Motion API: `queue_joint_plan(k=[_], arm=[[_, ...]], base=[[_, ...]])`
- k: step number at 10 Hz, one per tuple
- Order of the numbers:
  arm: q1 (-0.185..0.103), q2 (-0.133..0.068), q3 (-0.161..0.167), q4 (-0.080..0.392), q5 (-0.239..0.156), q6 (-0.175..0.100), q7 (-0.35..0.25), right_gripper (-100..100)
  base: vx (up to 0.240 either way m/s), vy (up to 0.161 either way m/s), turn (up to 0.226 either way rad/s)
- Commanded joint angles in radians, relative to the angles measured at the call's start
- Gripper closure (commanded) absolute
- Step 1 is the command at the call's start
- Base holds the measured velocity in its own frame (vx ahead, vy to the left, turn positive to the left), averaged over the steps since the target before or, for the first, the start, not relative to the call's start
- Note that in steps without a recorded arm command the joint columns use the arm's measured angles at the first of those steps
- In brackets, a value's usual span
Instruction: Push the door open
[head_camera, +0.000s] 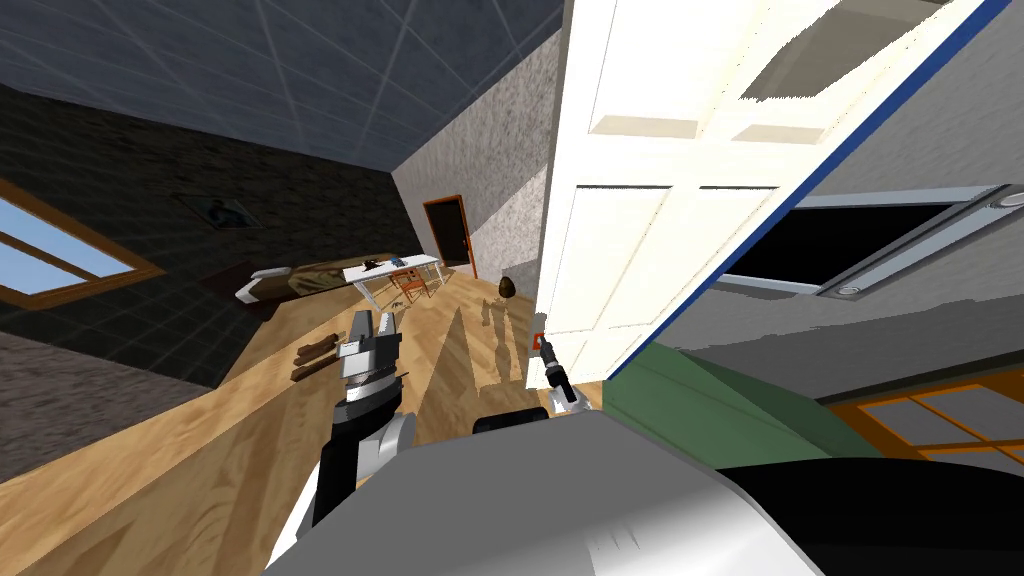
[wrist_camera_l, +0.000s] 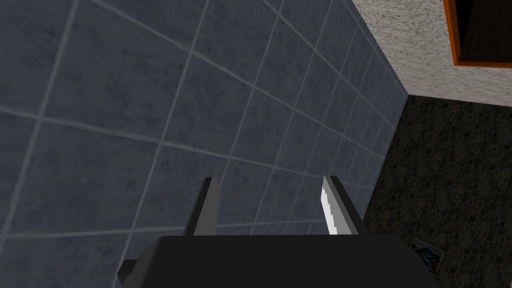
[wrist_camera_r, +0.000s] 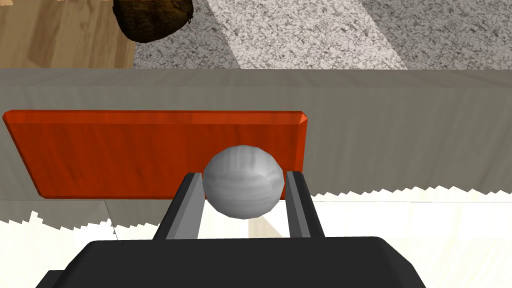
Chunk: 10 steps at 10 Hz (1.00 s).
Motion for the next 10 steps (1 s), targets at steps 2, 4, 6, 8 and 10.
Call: queue_joint_plan(k=[2, 4, 6, 8, 10], arm=[[-0.014, -0.003, -0.042, 0.018, -0.019, -0.005, 0.01, 100], [-0.018, 0.001, -0.065, 0.021, -0.029, -0.003, 0.016, 100], [-0.008, 0.001, -0.067, 0.015, -0.029, 0.002, 0.019, 100], [-0.01, -0.006, -0.092, 0.017, -0.042, 0.0, 0.025, 100], [-0.011, -0.01, -0.114, 0.02, -0.053, -0.002, 0.032, 100]], base=[[0.183, 0.112, -0.077], [0.178, 0.125, -0.104], [0.118, 0.074, -0.041], [0.172, 0.036, -0.036], [0.232, 0.08, -0.057]])
